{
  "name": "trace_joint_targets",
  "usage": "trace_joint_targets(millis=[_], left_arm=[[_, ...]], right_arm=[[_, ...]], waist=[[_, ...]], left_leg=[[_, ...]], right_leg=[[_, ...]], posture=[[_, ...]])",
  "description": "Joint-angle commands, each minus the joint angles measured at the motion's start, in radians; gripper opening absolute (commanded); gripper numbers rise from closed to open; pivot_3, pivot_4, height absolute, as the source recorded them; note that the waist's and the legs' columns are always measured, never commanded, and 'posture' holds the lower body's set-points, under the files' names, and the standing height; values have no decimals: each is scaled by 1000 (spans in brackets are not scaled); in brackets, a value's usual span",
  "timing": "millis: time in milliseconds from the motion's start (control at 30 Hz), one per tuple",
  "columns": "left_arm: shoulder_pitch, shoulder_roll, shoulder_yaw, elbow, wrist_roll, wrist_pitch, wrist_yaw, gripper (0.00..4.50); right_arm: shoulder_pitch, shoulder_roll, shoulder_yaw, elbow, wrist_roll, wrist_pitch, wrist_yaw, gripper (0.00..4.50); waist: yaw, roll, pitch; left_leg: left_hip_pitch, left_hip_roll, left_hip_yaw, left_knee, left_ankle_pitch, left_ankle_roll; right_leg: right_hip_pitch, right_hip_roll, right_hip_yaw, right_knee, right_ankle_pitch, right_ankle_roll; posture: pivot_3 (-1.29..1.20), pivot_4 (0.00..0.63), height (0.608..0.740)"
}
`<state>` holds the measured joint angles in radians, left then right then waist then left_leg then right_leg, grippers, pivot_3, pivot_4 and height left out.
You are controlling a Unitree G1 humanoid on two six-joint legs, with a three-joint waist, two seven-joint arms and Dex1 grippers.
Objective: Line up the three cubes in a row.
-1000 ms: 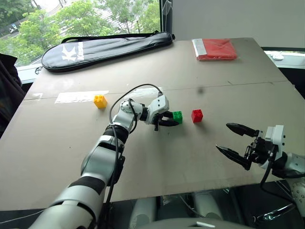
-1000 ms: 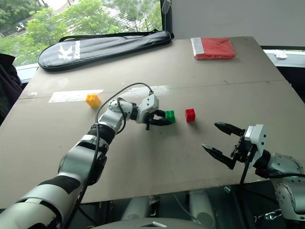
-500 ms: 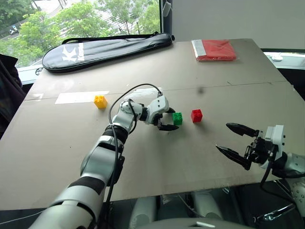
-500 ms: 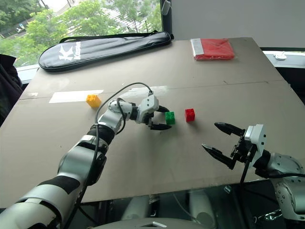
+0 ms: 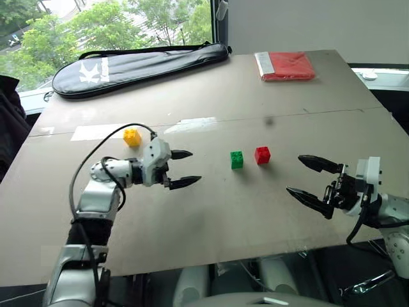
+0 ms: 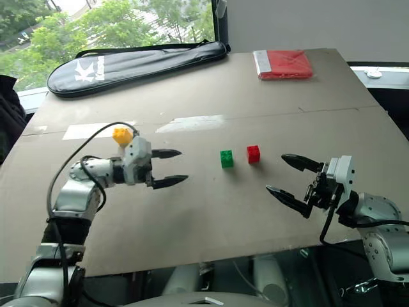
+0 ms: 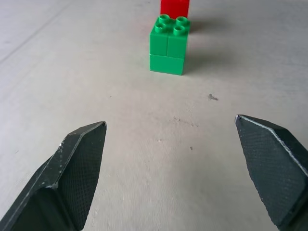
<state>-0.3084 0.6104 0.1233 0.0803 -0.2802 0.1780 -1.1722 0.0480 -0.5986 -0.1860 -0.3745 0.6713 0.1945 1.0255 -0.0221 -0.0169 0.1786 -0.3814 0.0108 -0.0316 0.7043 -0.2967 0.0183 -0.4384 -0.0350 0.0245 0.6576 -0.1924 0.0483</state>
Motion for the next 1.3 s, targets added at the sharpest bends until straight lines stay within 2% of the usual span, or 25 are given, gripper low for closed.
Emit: trace_joint_targets(millis=[33, 133, 267, 433, 600, 733, 867, 900, 933, 967, 1100, 1233, 1300], left_arm=[[77, -56, 157, -142, 14, 9, 299, 4386], [125, -111, 208, -197, 80, 27, 513, 4386], [131, -177, 198, -192, 160, 28, 710, 4386], [62, -207, 205, -49, 244, -15, 908, 4386], [-31, -180, 200, 143, 226, -60, 921, 4386], [-181, -166, 188, 404, 224, -80, 930, 4386], [-277, -148, 170, 588, 230, -103, 911, 4386], [-291, -144, 160, 625, 235, -111, 897, 3863], [-299, -142, 158, 649, 232, -115, 886, 3632], [-304, -139, 154, 668, 229, -120, 875, 3087], [-307, -132, 150, 703, 221, -148, 868, 1379], [-296, -143, 132, 680, 195, -200, 805, 1351], [-278, -155, 72, 622, 180, -237, 661, 1351]], right_arm=[[-42, 11, 1, -5, 52, 21, 12, 4500], [-72, 12, 13, 9, 54, 31, 20, 4500], [-102, 18, 32, 23, 50, 41, 27, 4500], [-130, 17, 41, 30, 48, 47, 24, 4500], [-129, 14, 36, 23, 47, 48, 12, 4500], [-111, 25, 44, 8, 35, 42, -5, 4500], [-103, 26, 35, -4, 33, 39, -23, 4500], [-100, 25, 31, -5, 32, 36, -26, 4500], [-96, 24, 27, -6, 31, 34, -28, 4500], [-91, 23, 24, -9, 30, 32, -30, 4500], [-75, 24, 17, -23, 30, 28, -44, 4500], [-42, 28, 6, -44, 30, 22, -61, 4500], [-25, 25, -2, -52, 34, 22, -63, 4500]], waist=[[12, 0, 0], [17, 0, 0], [19, 0, 0], [18, 0, 0], [17, -1, 0], [21, -1, -1], [18, -1, -1], [17, -1, -1], [16, -1, -1], [14, -1, -1], [11, -1, -1], [11, -1, -1], [13, -1, -1]], left_leg=[[1, 0, 0, 0, 0, 0], [1, -1, 0, 0, 0, 0], [0, -2, 0, 0, 0, 0], [1, -4, 0, 0, 0, 0], [0, -4, 2, 0, 0, 0], [-1, -5, 1, 0, 0, 0], [-1, -5, 2, 0, 0, 0], [-1, -5, 2, 0, 0, 0], [-1, -5, 2, 0, 0, 0], [-1, -5, 2, 0, 0, 0], [0, -5, 2, 0, 0, 0], [0, -4, 2, 0, 0, 0], [0, -4, 2, 0, 0, 0]], right_leg=[[1, 0, 0, 0, -1, -2], [2, 0, -1, -1, -2, -3], [2, 0, -1, -1, 0, 0], [2, 0, -2, -1, 0, 0], [2, 1, -3, -1, 0, 0], [2, 1, -5, -1, 1, 0], [2, 0, -5, -1, 1, -1], [1, 0, -5, -1, 1, -1], [1, 0, -5, -1, 2, -3], [1, 0, -5, -1, 3, -3], [1, 0, -5, 0, 1, -1], [2, 0, -4, 0, 1, 0], [2, 0, -4, 0, 1, 0]], posture=[[0, 150, 701], [0, 150, 701], [0, 150, 701], [0, 150, 701], [0, 150, 701], [0, 150, 701], [0, 150, 701], [0, 150, 701], [0, 150, 701], [0, 150, 701], [0, 150, 701], [0, 150, 701], [0, 150, 701]])
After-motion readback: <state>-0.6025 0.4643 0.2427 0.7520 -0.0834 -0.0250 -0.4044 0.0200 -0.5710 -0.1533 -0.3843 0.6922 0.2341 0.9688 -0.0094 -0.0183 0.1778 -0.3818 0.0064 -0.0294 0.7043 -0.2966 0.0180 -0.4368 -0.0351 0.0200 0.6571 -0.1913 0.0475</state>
